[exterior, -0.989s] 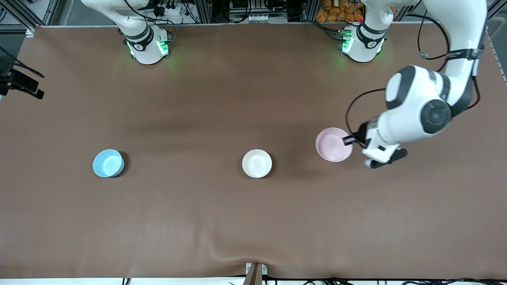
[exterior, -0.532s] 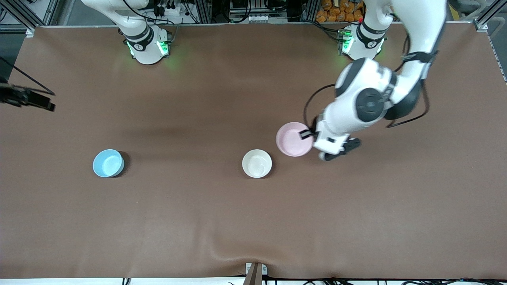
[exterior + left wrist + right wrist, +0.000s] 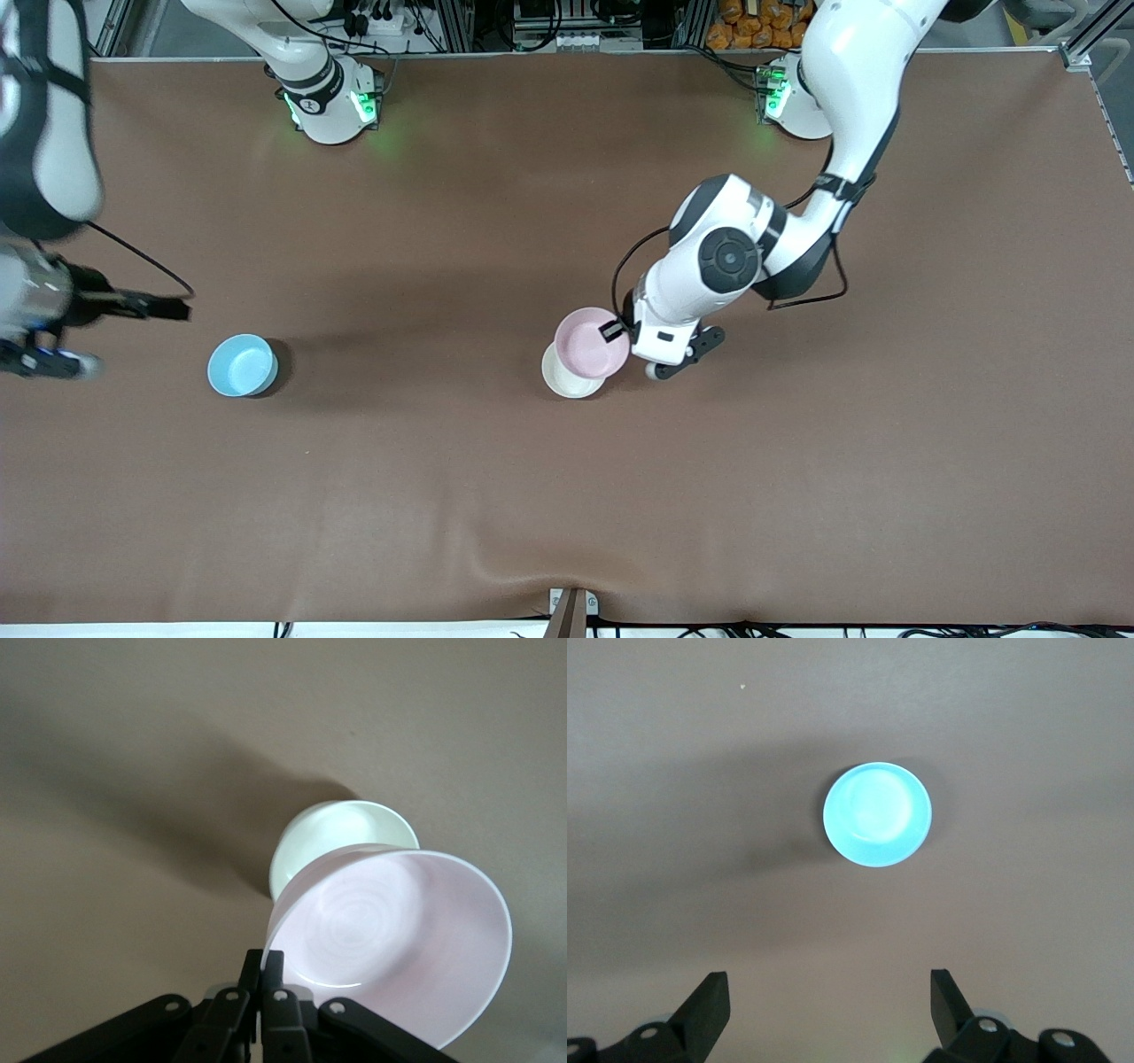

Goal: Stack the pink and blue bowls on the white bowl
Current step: 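Carry the pink bowl onto the white bowl while the right gripper reaches the blue bowl, then release the pink bowl with the left gripper while the right gripper grasps the blue bowl, then carry the blue bowl with the right gripper over the pink bowl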

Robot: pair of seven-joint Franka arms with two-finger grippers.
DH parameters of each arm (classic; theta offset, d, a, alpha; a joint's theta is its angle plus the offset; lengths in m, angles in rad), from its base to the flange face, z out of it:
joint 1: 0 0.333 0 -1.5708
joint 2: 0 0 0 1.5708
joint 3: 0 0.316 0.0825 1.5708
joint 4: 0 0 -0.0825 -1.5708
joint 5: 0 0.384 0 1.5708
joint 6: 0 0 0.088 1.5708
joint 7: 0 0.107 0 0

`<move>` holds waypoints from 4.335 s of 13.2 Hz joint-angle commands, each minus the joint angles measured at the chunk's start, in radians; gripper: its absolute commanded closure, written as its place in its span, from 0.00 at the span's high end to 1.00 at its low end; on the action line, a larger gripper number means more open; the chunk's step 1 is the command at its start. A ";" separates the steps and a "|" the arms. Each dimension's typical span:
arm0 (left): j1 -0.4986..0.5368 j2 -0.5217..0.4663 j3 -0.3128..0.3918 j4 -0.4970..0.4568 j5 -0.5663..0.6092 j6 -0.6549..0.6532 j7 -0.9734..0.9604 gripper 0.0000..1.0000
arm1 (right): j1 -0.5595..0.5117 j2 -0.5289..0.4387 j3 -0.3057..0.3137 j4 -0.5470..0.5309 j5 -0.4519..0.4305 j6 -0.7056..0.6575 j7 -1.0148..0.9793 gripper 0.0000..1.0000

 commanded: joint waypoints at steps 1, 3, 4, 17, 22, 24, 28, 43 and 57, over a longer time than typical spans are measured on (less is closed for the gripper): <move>-0.043 0.036 0.016 0.035 -0.017 0.058 -0.039 0.00 | 0.002 0.157 -0.004 0.034 0.028 0.095 -0.033 1.00; -0.051 0.062 0.016 0.035 -0.014 0.101 -0.042 0.00 | -0.042 0.199 -0.006 0.025 0.058 0.155 -0.088 1.00; -0.062 0.070 0.019 0.031 -0.007 0.116 -0.042 0.00 | -0.065 0.220 -0.006 0.023 0.058 0.170 -0.150 1.00; -0.065 0.124 0.040 0.023 0.029 0.119 -0.070 0.49 | -0.166 0.246 -0.004 -0.228 0.070 0.402 -0.459 1.00; -0.043 0.035 0.042 0.023 0.038 0.069 -0.079 1.00 | -0.160 0.245 -0.004 -0.277 0.071 0.511 -0.458 0.84; 0.013 -0.072 0.046 0.029 0.045 -0.078 -0.067 1.00 | -0.160 0.246 -0.004 -0.279 0.071 0.513 -0.458 0.43; 0.102 -0.238 0.046 0.031 0.119 -0.241 -0.036 1.00 | -0.159 0.248 -0.004 -0.279 0.071 0.514 -0.458 0.00; 0.408 -0.511 0.046 0.032 0.168 -0.664 0.554 1.00 | 0.161 0.243 0.034 -0.023 0.246 0.338 -0.234 0.00; 0.469 -0.583 0.013 0.032 0.170 -0.741 0.711 1.00 | 0.597 0.314 0.029 0.075 0.476 0.485 0.409 0.00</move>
